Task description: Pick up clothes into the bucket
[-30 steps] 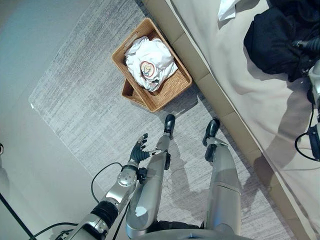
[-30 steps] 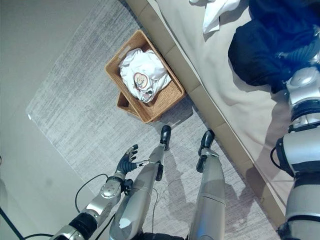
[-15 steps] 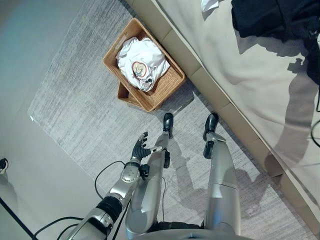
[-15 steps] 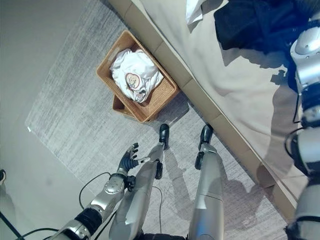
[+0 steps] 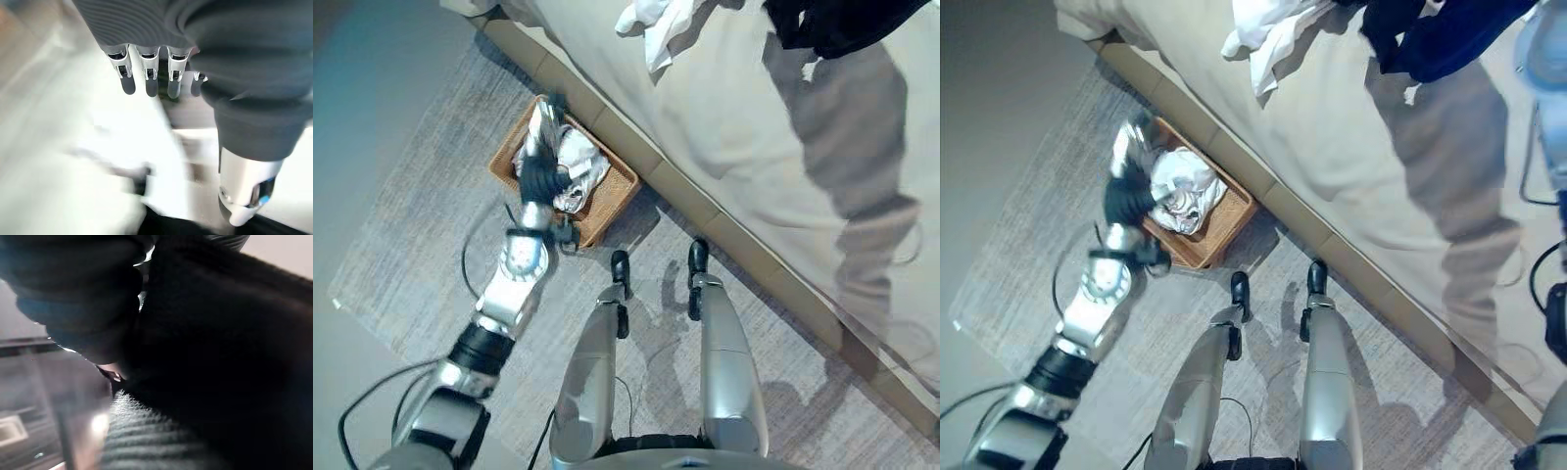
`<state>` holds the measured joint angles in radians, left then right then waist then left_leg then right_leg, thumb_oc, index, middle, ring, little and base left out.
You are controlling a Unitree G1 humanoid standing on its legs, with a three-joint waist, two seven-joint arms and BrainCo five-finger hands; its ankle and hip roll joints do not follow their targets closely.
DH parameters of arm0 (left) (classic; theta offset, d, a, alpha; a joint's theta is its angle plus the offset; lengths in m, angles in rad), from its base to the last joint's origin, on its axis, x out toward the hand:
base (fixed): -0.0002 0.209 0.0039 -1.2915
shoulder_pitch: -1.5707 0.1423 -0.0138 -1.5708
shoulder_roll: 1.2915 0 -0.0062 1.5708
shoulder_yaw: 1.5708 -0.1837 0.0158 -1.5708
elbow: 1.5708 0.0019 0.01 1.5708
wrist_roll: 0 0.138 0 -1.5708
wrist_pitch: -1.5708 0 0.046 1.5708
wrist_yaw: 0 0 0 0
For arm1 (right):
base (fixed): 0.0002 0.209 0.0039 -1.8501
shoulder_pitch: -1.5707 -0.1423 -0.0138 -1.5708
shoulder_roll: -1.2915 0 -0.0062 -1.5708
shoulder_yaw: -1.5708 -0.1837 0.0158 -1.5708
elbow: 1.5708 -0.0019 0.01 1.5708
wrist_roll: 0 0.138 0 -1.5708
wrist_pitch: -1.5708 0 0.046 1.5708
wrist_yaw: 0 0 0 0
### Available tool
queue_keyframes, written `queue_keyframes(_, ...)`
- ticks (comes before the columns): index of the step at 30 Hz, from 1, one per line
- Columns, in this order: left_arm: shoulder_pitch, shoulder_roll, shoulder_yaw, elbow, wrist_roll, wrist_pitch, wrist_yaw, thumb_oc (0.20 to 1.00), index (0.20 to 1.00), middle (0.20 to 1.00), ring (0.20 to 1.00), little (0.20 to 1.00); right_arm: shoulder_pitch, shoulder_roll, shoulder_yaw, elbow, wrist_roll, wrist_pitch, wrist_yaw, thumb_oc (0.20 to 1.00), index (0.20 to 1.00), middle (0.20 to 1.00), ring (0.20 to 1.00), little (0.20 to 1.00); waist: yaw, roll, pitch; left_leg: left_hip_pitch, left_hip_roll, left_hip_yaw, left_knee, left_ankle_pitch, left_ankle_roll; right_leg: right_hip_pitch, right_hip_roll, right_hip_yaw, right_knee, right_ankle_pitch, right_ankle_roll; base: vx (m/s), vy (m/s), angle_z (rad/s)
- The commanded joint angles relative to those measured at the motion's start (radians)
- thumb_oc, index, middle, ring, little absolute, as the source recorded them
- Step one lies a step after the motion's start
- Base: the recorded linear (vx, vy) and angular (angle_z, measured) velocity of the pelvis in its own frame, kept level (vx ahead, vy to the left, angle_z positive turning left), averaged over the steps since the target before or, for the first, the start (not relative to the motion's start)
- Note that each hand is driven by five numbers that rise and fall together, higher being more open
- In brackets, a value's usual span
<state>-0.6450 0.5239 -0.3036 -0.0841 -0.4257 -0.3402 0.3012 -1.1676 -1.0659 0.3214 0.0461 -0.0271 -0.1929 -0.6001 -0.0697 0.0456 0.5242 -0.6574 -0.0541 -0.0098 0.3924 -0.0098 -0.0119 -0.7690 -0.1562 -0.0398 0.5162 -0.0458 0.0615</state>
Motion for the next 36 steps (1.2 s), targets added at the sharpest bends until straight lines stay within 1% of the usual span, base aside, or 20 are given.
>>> queue_keyframes(1,-0.123,0.089,-0.074,-0.034,0.031,-0.031,-0.014,1.000,1.000,1.000,1.000,1.000,0.022,0.034,-0.038,-0.090,0.159,-0.100,0.174,0.200,0.200,0.200,0.200,0.200,-0.019,-0.070,-0.049,0.022,-0.002,-0.025,0.051,-0.075,-0.006,0.060,-0.021,-0.005,0.019,-0.020,0.032,-0.04,0.020,-0.03)
queue_keyframes(2,-0.129,0.088,-0.079,-0.030,0.032,-0.032,-0.013,1.000,1.000,1.000,1.000,1.000,0.025,0.032,-0.043,-0.090,0.161,-0.101,0.176,0.200,0.200,0.200,0.200,0.200,-0.016,-0.070,-0.048,0.022,-0.002,-0.025,0.051,-0.075,-0.006,0.060,-0.021,-0.005,0.018,-0.019,0.033,-0.04,0.005,-0.01)
queue_keyframes(3,-0.171,0.078,-0.099,-0.012,0.044,-0.030,-0.003,1.000,1.000,1.000,1.000,1.000,0.048,0.041,-0.049,-0.109,0.185,-0.099,0.197,0.200,0.200,0.200,0.200,0.200,-0.018,-0.073,-0.049,0.021,-0.001,-0.024,0.052,-0.074,-0.006,0.062,-0.020,-0.007,0.013,-0.015,0.033,0.00,0.000,0.00)
queue_keyframes(4,-0.232,0.086,-0.133,0.001,0.077,-0.014,-0.009,1.000,1.000,1.000,1.000,1.000,0.060,0.057,-0.030,-0.116,0.212,-0.107,0.232,0.200,0.200,0.200,0.200,0.200,-0.024,-0.074,-0.056,0.022,0.001,-0.022,0.050,-0.072,-0.005,0.063,-0.018,-0.009,0.010,-0.011,0.035,0.00,0.000,0.00)
queue_keyframes(5,-0.254,0.086,-0.137,0.009,0.089,-0.017,0.003,1.000,1.000,1.000,1.000,1.000,0.072,0.056,-0.039,-0.125,0.231,-0.111,0.240,0.200,0.200,0.200,0.200,0.200,-0.025,-0.076,-0.058,0.023,0.002,-0.022,0.050,-0.071,-0.005,0.066,-0.018,-0.010,0.006,-0.009,0.035,-0.02,0.012,-0.03)
queue_keyframes(6,-0.289,0.074,-0.162,0.031,0.105,-0.009,0.003,1.000,1.000,1.000,1.000,1.000,0.087,0.064,-0.028,-0.136,0.256,-0.113,0.274,0.200,0.200,0.200,0.200,0.200,-0.024,-0.077,-0.061,0.030,0.004,-0.021,0.047,-0.069,-0.006,0.076,-0.016,-0.012,-0.003,-0.005,0.036,-0.01,0.001,-0.03)
queue_keyframes(9,-0.353,0.043,-0.204,0.073,0.154,0.007,0.011,1.000,1.000,1.000,1.000,1.000,0.115,0.086,-0.003,-0.161,0.267,-0.101,0.315,0.200,0.200,0.200,0.200,0.200,-0.024,-0.083,-0.075,0.069,0.009,-0.021,0.024,-0.062,-0.008,0.122,-0.014,-0.017,-0.039,0.005,0.040,0.01,0.001,-0.05)
queue_keyframes(10,-0.370,0.032,-0.216,0.089,0.169,0.017,0.010,1.000,1.000,1.000,1.000,1.000,0.127,0.096,0.002,-0.167,0.265,-0.097,0.325,0.200,0.200,0.200,0.200,0.200,-0.024,-0.085,-0.082,0.092,0.012,-0.020,0.007,-0.059,-0.009,0.144,-0.013,-0.020,-0.056,0.010,0.042,0.07,-0.002,-0.04)
queue_keyframes(11,-0.392,0.018,-0.238,0.112,0.195,0.032,-0.001,1.000,1.000,1.000,1.000,1.000,0.143,0.112,0.015,-0.176,0.266,-0.087,0.348,0.200,0.200,0.200,0.200,0.200,-0.024,-0.089,-0.105,0.139,0.014,-0.022,-0.028,-0.053,-0.011,0.194,-0.009,-0.024,-0.096,0.020,0.046,0.04,0.003,-0.05)
queue_keyframes(12,-0.393,0.018,-0.239,0.113,0.195,0.031,-0.001,1.000,1.000,1.000,1.000,1.000,0.144,0.112,0.014,-0.176,0.266,-0.087,0.348,0.200,0.200,0.200,0.200,0.200,-0.024,-0.089,-0.104,0.141,0.013,-0.022,-0.035,-0.044,-0.010,0.196,-0.009,-0.025,-0.104,0.029,0.045,0.07,-0.005,-0.06)
queue_keyframes(14,-0.407,0.006,-0.261,0.141,0.200,0.044,-0.020,1.000,1.000,1.000,1.000,1.000,0.158,0.127,0.028,-0.185,0.262,-0.075,0.364,0.200,0.200,0.200,0.200,0.200,-0.022,-0.093,-0.129,0.208,0.017,-0.023,-0.089,-0.035,-0.015,0.267,-0.005,-0.036,-0.164,0.044,0.052,0.10,-0.001,-0.10)
queue_keyframes(17,-0.423,-0.015,-0.303,0.189,0.182,0.066,-0.058,1.000,1.000,1.000,1.000,1.000,0.158,0.155,0.058,-0.197,0.277,-0.064,0.394,0.200,0.200,0.200,0.200,0.200,-0.022,-0.092,-0.179,0.310,0.025,-0.020,-0.170,-0.025,-0.024,0.369,0.004,-0.047,-0.243,0.058,0.062,0.14,0.008,-0.09)
queue_keyframes(18,-0.426,-0.020,-0.321,0.206,0.173,0.072,-0.083,1.000,1.000,1.000,1.000,1.000,0.159,0.159,0.062,-0.204,0.289,-0.061,0.410,0.200,0.200,0.200,0.200,0.200,-0.024,-0.091,-0.193,0.341,0.027,-0.019,-0.198,-0.011,-0.025,0.404,0.006,-0.053,-0.272,0.071,0.064,0.13,0.020,-0.02)
queue_keyframes(20,-0.423,-0.014,-0.335,0.212,0.158,0.080,-0.111,1.000,1.000,1.000,1.000,1.000,0.172,0.163,0.059,-0.228,0.293,-0.054,0.424,0.200,0.200,0.200,0.200,0.200,-0.027,-0.087,-0.219,0.389,0.031,-0.017,-0.236,-0.004,-0.027,0.447,0.010,-0.058,-0.306,0.075,0.069,0.12,0.018,-0.04)
queue_keyframes(22,-0.416,-0.030,-0.366,0.257,0.143,0.102,-0.156,1.000,1.000,1.000,1.000,1.000,0.169,0.170,0.059,-0.259,0.298,-0.051,0.443,0.200,0.200,0.200,0.200,0.200,-0.028,-0.082,-0.251,0.449,0.035,-0.011,-0.268,-0.002,-0.028,0.507,0.015,-0.067,-0.341,0.075,0.072,0.13,0.017,-0.05)
queue_keyframes(24,-0.409,-0.030,-0.363,0.263,0.145,0.106,-0.162,1.000,1.000,1.000,1.000,1.000,0.181,0.173,0.050,-0.264,0.300,-0.051,0.446,0.200,0.200,0.200,0.200,0.200,-0.028,-0.080,-0.258,0.472,0.033,-0.012,-0.279,-0.002,-0.027,0.529,0.017,-0.070,-0.354,0.075,0.072,0.08,0.006,-0.03)
queue_keyframes(26,-0.391,-0.035,-0.364,0.285,0.186,0.124,-0.174,1.000,1.000,1.000,1.000,1.000,0.201,0.180,0.026,-0.292,0.301,-0.048,0.459,0.200,0.200,0.200,0.200,0.200,-0.029,-0.079,-0.276,0.505,0.036,-0.009,-0.297,-0.004,-0.027,0.562,0.020,-0.073,-0.372,0.073,0.073,0.09,0.004,-0.03)
queue_keyframes(31,-0.317,-0.091,-0.318,0.366,0.261,0.158,-0.165,1.000,1.000,1.000,1.000,1.000,0.289,0.219,-0.030,-0.360,0.338,-0.044,0.505,0.200,0.200,0.200,0.200,0.200,-0.030,-0.083,-0.322,0.572,0.046,-0.005,-0.330,-0.008,-0.029,0.636,0.028,-0.082,-0.412,0.064,0.073,0.08,-0.009,0.01)
queue_keyframes(36,-0.266,-0.127,-0.293,0.420,0.291,0.181,-0.188,1.000,1.000,1.000,1.000,1.000,0.352,0.268,-0.070,-0.413,0.363,-0.043,0.539,0.200,0.200,0.200,0.200,0.200,-0.027,-0.083,-0.364,0.623,0.056,0.004,-0.363,-0.011,-0.029,0.690,0.034,-0.086,-0.450,0.062,0.073,0.07,-0.017,0.00)
